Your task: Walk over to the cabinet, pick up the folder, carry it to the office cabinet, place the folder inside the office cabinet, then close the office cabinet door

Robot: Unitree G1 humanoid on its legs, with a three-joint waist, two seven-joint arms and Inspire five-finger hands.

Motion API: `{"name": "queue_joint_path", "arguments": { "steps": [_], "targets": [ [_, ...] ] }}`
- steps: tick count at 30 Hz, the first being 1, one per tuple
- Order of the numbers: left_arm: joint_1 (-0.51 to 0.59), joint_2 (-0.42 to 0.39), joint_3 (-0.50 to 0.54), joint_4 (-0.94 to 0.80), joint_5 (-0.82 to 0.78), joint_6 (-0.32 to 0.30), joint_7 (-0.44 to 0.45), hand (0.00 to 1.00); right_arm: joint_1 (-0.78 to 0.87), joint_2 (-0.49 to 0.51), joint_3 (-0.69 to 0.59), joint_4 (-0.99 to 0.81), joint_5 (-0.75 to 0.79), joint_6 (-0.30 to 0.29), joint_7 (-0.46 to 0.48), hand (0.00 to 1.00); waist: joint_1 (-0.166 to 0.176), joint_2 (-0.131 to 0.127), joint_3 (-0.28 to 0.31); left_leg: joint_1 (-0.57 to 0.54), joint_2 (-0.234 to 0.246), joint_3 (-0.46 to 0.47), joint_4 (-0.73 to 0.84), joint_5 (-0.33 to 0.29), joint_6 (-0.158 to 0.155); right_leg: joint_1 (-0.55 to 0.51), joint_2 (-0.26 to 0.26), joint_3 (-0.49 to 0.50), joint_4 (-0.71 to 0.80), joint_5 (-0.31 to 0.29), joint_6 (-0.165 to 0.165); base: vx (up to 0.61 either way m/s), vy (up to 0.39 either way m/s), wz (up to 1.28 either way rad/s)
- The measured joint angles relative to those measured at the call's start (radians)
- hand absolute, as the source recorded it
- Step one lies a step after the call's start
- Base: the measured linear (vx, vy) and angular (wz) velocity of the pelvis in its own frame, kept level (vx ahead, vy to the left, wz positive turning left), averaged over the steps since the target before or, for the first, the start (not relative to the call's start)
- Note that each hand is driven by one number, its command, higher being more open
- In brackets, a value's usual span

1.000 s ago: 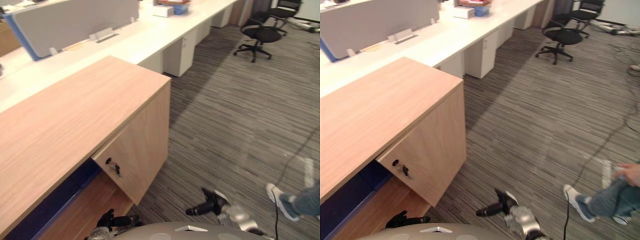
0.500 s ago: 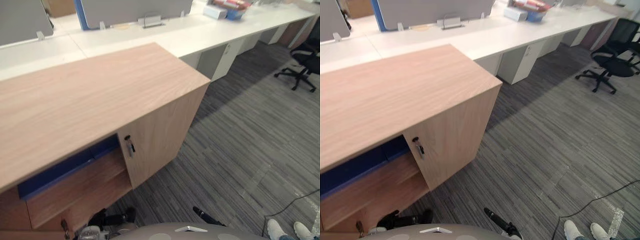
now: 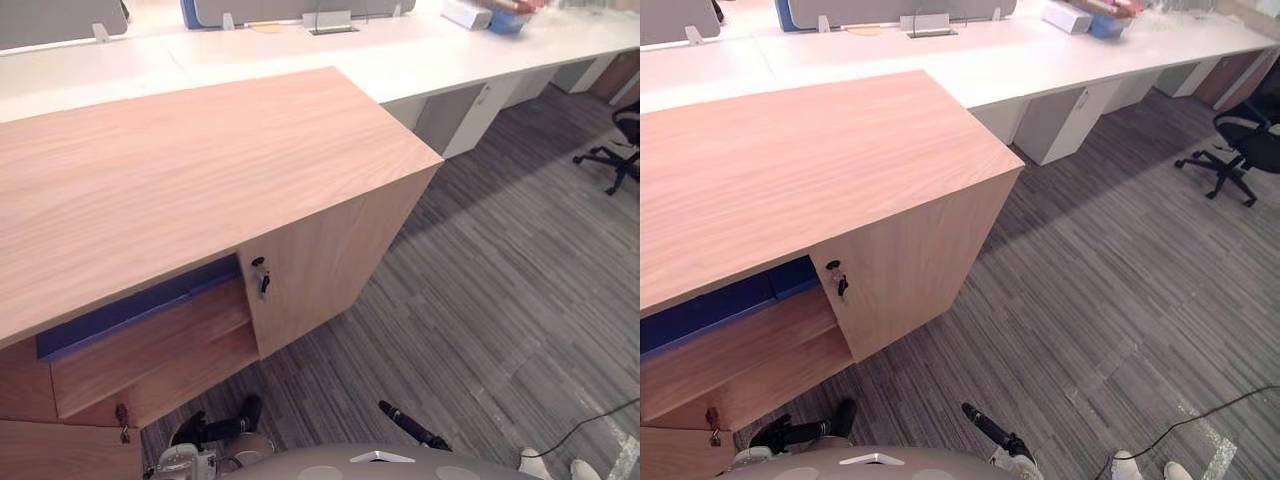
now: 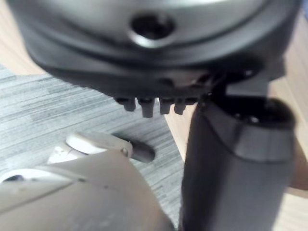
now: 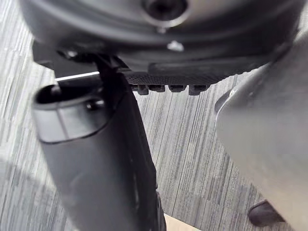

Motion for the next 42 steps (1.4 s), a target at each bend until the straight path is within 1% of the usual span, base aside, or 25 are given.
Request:
{"name": "queue_joint_path", "arguments": {
  "steps": [3,5,6,7,9,10,12,13,14,15,17,18,19,21,22,23,24,25,26,28,29,30,31,36,42],
  "targets": [
    [0.010,0.000,-0.021,-0.013,-0.028,0.000,0.001,1.00,0.002,-0.003,0.007,-0.002,-0.026,-0.005,0.001,1.00,0.000,0.004,0.002,-0.003,0.001,-0.035,0.000,-0.003,-0.001,0.016,0.009,-0.021,-0.001,0.000,-0.002,-0.10,-0.033,0.42],
    [0.046,-0.001,-0.082,-0.098,-0.033,-0.007,0.000,1.00,0.021,-0.008,0.018,-0.030,-0.028,-0.008,0.000,1.00,0.004,0.019,0.007,-0.040,-0.009,-0.116,0.000,-0.003,-0.002,0.035,0.032,-0.093,-0.030,-0.041,-0.059,-0.19,-0.111,0.95],
    [0.046,-0.002,-0.083,-0.103,-0.034,-0.008,-0.001,1.00,0.022,-0.010,0.018,-0.032,-0.031,-0.009,0.000,1.00,0.008,0.020,0.007,-0.051,-0.013,-0.126,0.000,-0.004,-0.002,0.036,0.033,-0.100,-0.041,-0.068,-0.060,-0.22,-0.132,1.02],
    [0.045,-0.012,-0.092,-0.106,-0.039,-0.008,-0.002,1.00,0.022,-0.020,0.005,-0.043,-0.031,-0.006,0.002,1.00,0.006,0.047,0.014,-0.069,-0.008,-0.159,0.001,-0.019,-0.013,0.038,0.059,-0.134,-0.037,-0.080,-0.061,-0.22,-0.101,1.15],
    [0.046,-0.018,-0.098,-0.118,-0.067,-0.006,-0.004,1.00,0.042,-0.029,-0.004,-0.043,-0.088,-0.010,-0.008,1.00,0.012,0.040,0.016,-0.123,-0.046,-0.131,0.098,-0.029,0.012,0.038,0.046,-0.200,-0.031,-0.079,-0.081,-0.16,-0.044,1.18],
    [0.056,-0.028,-0.098,-0.124,-0.072,-0.007,-0.004,1.00,0.050,-0.040,-0.005,-0.045,-0.094,-0.009,-0.008,1.00,0.024,0.060,0.015,-0.130,-0.059,-0.126,0.144,-0.028,0.012,0.039,0.054,-0.214,-0.024,-0.085,-0.075,-0.07,-0.046,0.62],
    [0.088,-0.052,-0.091,-0.158,-0.107,-0.009,0.001,1.00,0.059,-0.070,-0.001,-0.047,-0.118,-0.006,-0.011,1.00,0.037,0.102,0.030,-0.133,-0.055,-0.187,0.099,0.051,0.013,0.049,0.093,-0.269,-0.018,-0.093,-0.076,-0.10,-0.099,0.94],
    [0.088,-0.055,-0.083,-0.164,-0.108,-0.009,0.001,1.00,0.059,-0.072,-0.004,-0.046,-0.126,-0.006,-0.011,1.00,0.040,0.104,0.038,-0.135,-0.052,-0.179,0.085,0.048,0.018,0.052,0.089,-0.289,-0.015,-0.091,-0.078,-0.11,-0.066,1.28],
    [0.082,-0.057,-0.056,-0.172,-0.119,-0.008,0.001,1.00,0.054,-0.070,-0.006,-0.045,-0.145,-0.005,-0.013,1.00,0.045,0.097,0.062,-0.148,-0.045,-0.097,0.083,0.018,0.057,0.060,0.077,-0.337,-0.008,-0.090,-0.076,-0.09,-0.017,0.95],
    [0.074,-0.060,-0.026,-0.183,-0.143,-0.008,-0.001,1.00,0.048,-0.065,-0.014,-0.037,-0.148,-0.005,-0.013,1.00,0.054,0.061,0.082,-0.194,-0.040,0.058,0.173,-0.008,0.082,0.064,0.043,-0.385,0.006,-0.084,-0.065,-0.06,0.020,0.84],
    [0.073,-0.062,0.011,-0.195,-0.157,-0.012,-0.008,1.00,0.035,-0.062,-0.033,-0.027,-0.168,0.001,-0.015,1.00,0.067,0.059,0.092,-0.248,-0.038,0.269,0.423,-0.041,0.126,0.064,-0.004,-0.407,0.032,-0.089,-0.056,0.01,0.046,0.40],
    [0.093,-0.083,0.013,-0.199,-0.160,-0.022,0.003,1.00,0.038,-0.075,-0.034,-0.031,-0.176,0.003,-0.012,1.00,0.072,0.076,0.089,-0.251,-0.028,0.378,0.506,-0.125,0.156,0.065,-0.005,-0.411,0.049,-0.094,-0.046,0.08,0.070,0.64],
    [0.083,-0.087,0.000,-0.201,-0.151,-0.023,0.003,1.00,0.030,-0.099,-0.034,-0.031,-0.180,0.005,-0.012,1.00,0.063,0.117,0.082,-0.249,-0.045,0.401,0.461,-0.131,0.181,0.060,0.000,-0.412,0.051,-0.116,-0.051,0.05,0.106,0.84],
    [0.070,-0.089,-0.015,-0.202,-0.138,-0.024,0.002,1.00,0.009,-0.101,-0.034,-0.031,-0.180,0.016,-0.013,1.00,0.046,0.119,0.082,-0.219,-0.107,0.360,0.277,-0.046,0.194,0.035,0.002,-0.404,0.021,-0.129,-0.074,-0.04,0.082,1.25],
    [0.063,-0.081,-0.008,-0.200,-0.139,-0.014,-0.003,1.00,-0.002,-0.087,-0.037,-0.030,-0.181,0.015,-0.011,1.00,0.033,0.095,0.088,-0.199,-0.129,0.427,0.198,-0.097,0.193,0.041,-0.022,-0.431,-0.021,-0.099,-0.064,-0.07,0.072,1.27],
    [0.063,-0.076,0.003,-0.200,-0.138,-0.008,-0.003,1.00,-0.015,-0.073,-0.043,-0.023,-0.182,0.014,-0.011,1.00,0.031,0.073,0.098,-0.213,-0.124,0.488,0.246,-0.125,0.210,0.045,-0.050,-0.467,-0.023,-0.081,-0.044,-0.01,0.075,1.01],
    [0.071,-0.073,0.021,-0.193,-0.140,0.000,0.006,1.00,-0.032,-0.067,-0.050,-0.021,-0.180,0.019,-0.010,1.00,0.043,0.079,0.102,-0.235,-0.084,0.574,0.443,-0.158,0.257,0.065,-0.069,-0.509,0.001,-0.070,-0.016,0.09,0.077,0.93],
    [0.098,-0.101,0.030,-0.185,-0.141,0.000,0.010,1.00,-0.026,-0.081,-0.064,-0.028,-0.180,0.020,-0.010,1.00,0.042,0.112,0.090,-0.212,-0.075,0.583,0.452,-0.219,0.241,0.073,-0.053,-0.551,0.038,-0.071,-0.016,0.11,0.060,1.02],
    [0.096,-0.104,0.026,-0.183,-0.140,0.001,0.008,1.00,-0.026,-0.082,-0.066,-0.030,-0.182,0.021,-0.013,1.00,0.041,0.120,0.087,-0.200,-0.092,0.559,0.426,-0.215,0.250,0.073,-0.060,-0.570,0.057,-0.075,-0.018,0.08,0.070,1.27],
    [0.086,-0.102,0.006,-0.180,-0.139,-0.003,0.008,1.00,-0.035,-0.078,-0.082,-0.030,-0.184,0.023,-0.012,1.00,0.054,0.124,0.086,-0.147,-0.145,0.495,0.282,-0.154,0.233,0.065,-0.049,-0.575,0.048,-0.091,-0.048,-0.03,0.066,1.14],
    [0.082,-0.091,0.006,-0.174,-0.140,0.003,0.007,1.00,-0.041,-0.053,-0.081,-0.040,-0.184,0.017,-0.010,1.00,0.044,0.099,0.088,-0.104,-0.164,0.522,0.213,-0.181,0.196,0.061,-0.050,-0.582,-0.017,-0.084,-0.059,-0.07,0.028,1.02],
    [0.087,-0.079,0.010,-0.166,-0.139,0.003,0.008,1.00,-0.049,-0.041,-0.083,-0.039,-0.184,0.015,-0.009,1.00,0.047,0.093,0.092,-0.120,-0.125,0.573,0.371,-0.241,0.237,0.069,-0.080,-0.611,0.011,-0.069,-0.026,-0.04,-0.008,0.83],
    [0.101,-0.088,0.011,-0.159,-0.139,0.002,0.012,1.00,-0.050,-0.045,-0.086,-0.042,-0.185,0.019,-0.007,1.00,0.051,0.110,0.092,-0.118,-0.113,0.567,0.391,-0.277,0.224,0.075,-0.076,-0.620,0.032,-0.078,-0.021,0.03,-0.010,0.45],
    [0.132,-0.103,-0.001,-0.126,-0.136,0.006,0.005,1.00,-0.051,-0.058,-0.088,-0.058,-0.183,0.023,-0.011,1.00,0.050,0.135,0.072,0.004,-0.198,0.545,0.111,-0.155,0.241,0.066,-0.116,-0.627,0.030,-0.034,-0.032,-0.02,0.090,0.06],
    [0.139,-0.103,0.000,-0.125,-0.098,0.005,0.003,1.00,-0.043,-0.059,-0.082,-0.057,-0.183,0.024,-0.013,1.00,0.048,0.141,0.063,0.080,-0.208,0.530,0.002,-0.105,0.233,0.070,-0.122,-0.628,0.031,-0.029,-0.031,0.00,-0.037,-0.01]
  ]
}}
